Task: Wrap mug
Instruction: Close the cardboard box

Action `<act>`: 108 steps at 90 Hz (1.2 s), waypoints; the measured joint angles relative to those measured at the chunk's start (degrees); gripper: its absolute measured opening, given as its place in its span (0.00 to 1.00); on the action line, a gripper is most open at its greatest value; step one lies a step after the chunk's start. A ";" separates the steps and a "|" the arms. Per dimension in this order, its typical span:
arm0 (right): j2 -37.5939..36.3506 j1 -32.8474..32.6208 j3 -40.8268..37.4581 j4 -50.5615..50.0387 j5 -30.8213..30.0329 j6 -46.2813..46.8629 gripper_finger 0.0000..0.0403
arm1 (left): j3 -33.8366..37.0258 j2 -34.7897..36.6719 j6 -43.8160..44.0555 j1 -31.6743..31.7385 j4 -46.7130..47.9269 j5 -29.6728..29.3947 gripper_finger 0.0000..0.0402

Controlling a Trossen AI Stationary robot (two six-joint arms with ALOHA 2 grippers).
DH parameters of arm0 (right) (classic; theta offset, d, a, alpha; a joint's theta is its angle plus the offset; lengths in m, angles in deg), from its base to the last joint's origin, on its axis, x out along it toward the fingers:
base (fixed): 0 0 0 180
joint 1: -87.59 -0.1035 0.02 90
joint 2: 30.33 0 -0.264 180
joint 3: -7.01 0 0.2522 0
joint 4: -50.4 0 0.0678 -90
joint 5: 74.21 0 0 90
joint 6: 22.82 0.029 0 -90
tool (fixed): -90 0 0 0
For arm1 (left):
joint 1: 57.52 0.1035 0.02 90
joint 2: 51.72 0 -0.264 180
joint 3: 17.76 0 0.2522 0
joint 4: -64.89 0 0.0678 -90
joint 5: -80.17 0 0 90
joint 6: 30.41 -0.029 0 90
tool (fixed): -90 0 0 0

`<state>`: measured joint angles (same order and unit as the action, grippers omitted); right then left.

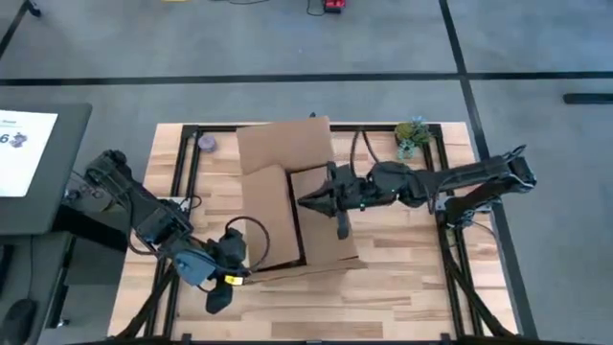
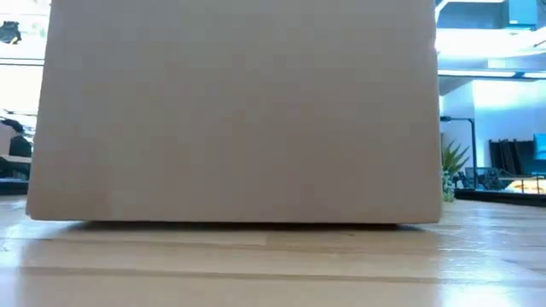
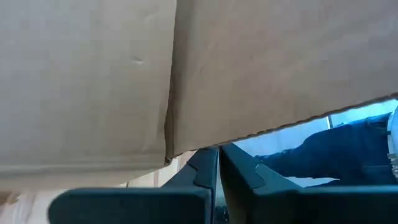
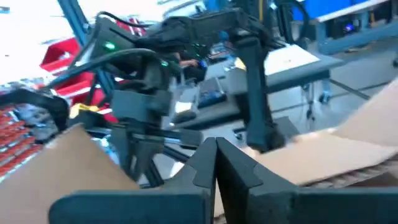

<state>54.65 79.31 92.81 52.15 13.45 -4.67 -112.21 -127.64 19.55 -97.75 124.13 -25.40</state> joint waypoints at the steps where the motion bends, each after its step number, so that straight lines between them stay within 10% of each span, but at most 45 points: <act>1: 0.23 0.07 0.02 0.37 0.05 0.00 0.00 | 0.00 0.00 0.01 0.00 0.01 0.00 0.00; 28: 7.87 1.73 4.40 -1.15 5.19 0.95 0.00 | -0.02 -0.02 0.94 0.02 2.10 -0.05 0.00; 57: 13.74 2.17 11.90 -23.85 5.46 -3.35 0.00 | -0.02 -0.02 1.93 -0.60 2.92 -1.40 0.00; 108: 12.10 0.06 12.01 -39.03 -3.64 1.46 0.00 | -0.02 4.13 -0.86 -1.97 -2.80 -21.59 0.00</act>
<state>66.75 79.38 104.82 13.12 9.81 -3.21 -112.23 -123.51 18.69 -99.72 121.33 -47.00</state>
